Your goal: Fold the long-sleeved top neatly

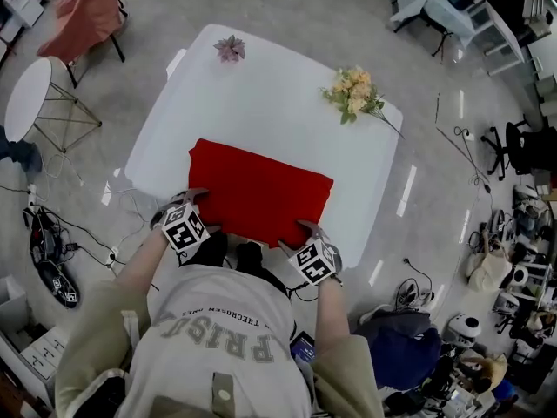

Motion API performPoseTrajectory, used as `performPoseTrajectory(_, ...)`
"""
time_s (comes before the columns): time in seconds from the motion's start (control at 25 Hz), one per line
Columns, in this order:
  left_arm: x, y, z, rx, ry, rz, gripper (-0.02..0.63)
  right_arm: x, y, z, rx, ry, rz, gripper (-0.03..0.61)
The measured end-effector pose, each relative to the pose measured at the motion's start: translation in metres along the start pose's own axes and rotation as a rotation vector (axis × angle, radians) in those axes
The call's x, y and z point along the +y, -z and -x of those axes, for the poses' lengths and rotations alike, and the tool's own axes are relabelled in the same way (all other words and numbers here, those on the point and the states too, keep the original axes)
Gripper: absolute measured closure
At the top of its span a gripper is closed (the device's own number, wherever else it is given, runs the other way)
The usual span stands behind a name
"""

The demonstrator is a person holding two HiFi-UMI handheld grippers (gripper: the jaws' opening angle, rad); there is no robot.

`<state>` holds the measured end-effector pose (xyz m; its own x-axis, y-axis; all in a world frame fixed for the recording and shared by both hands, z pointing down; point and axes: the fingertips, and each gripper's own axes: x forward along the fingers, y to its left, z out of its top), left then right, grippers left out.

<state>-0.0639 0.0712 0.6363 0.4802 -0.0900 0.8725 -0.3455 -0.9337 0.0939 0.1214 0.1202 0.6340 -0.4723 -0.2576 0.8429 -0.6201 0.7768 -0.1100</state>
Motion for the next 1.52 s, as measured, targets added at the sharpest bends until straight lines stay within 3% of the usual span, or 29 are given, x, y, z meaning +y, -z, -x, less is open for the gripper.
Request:
performPoseTrajectory(0.12,0.003,-0.004,0.006,-0.004,-0.005,0.011,0.229,0.000,-0.003,0.003,-0.019,-0.027,-0.038,0.299)
performPoseTrajectory(0.24,0.017,-0.022,0.025,-0.100,-0.065,0.088,0.229,-0.011,-0.028,0.021,-0.173,0.007,-0.116,0.299)
performPoseTrajectory(0.52,0.061,-0.093,0.127,-0.583,-0.309,0.424,0.230,-0.047,-0.130,0.133,-0.788,0.273,-0.347,0.299)
performPoseTrajectory(0.68,0.075,-0.118,0.184,-0.784,-0.485,0.493,0.233,-0.049,-0.161,0.190,-0.995,0.479,-0.354,0.299)
performPoseTrajectory(0.76,0.073,-0.130,0.203,-0.833,-0.548,0.455,0.263,-0.046,-0.172,0.205,-1.038,0.538,-0.341,0.302)
performPoseTrajectory(0.84,0.068,-0.141,0.219,-0.878,-0.616,0.408,0.364,-0.041,-0.184,0.213,-1.051,0.566,-0.300,0.311)
performPoseTrajectory(0.92,0.062,-0.153,0.231,-0.907,-0.649,0.362,0.420,-0.036,-0.195,0.219,-1.055,0.583,-0.255,0.329)
performPoseTrajectory(1.0,0.055,-0.161,0.236,-0.925,-0.664,0.339,0.481,-0.032,-0.204,0.225,-1.051,0.607,-0.216,0.402)
performPoseTrajectory(1.04,0.052,-0.165,0.240,-0.950,-0.674,0.341,0.513,-0.031,-0.208,0.227,-1.045,0.621,-0.198,0.406)
performPoseTrajectory(1.08,0.050,-0.171,0.246,-0.989,-0.687,0.346,0.543,-0.030,-0.211,0.229,-1.041,0.635,-0.181,0.464)
performPoseTrajectory(1.16,0.048,-0.182,0.255,-1.043,-0.706,0.338,0.575,-0.029,-0.216,0.233,-1.040,0.657,-0.160,0.489)
performPoseTrajectory(1.32,0.047,-0.189,0.259,-1.063,-0.707,0.323,0.600,-0.030,-0.220,0.239,-1.039,0.694,-0.143,0.576)
performPoseTrajectory(1.52,0.048,-0.192,0.262,-1.072,-0.694,0.303,0.603,-0.031,-0.225,0.240,-1.024,0.704,-0.130,0.578)
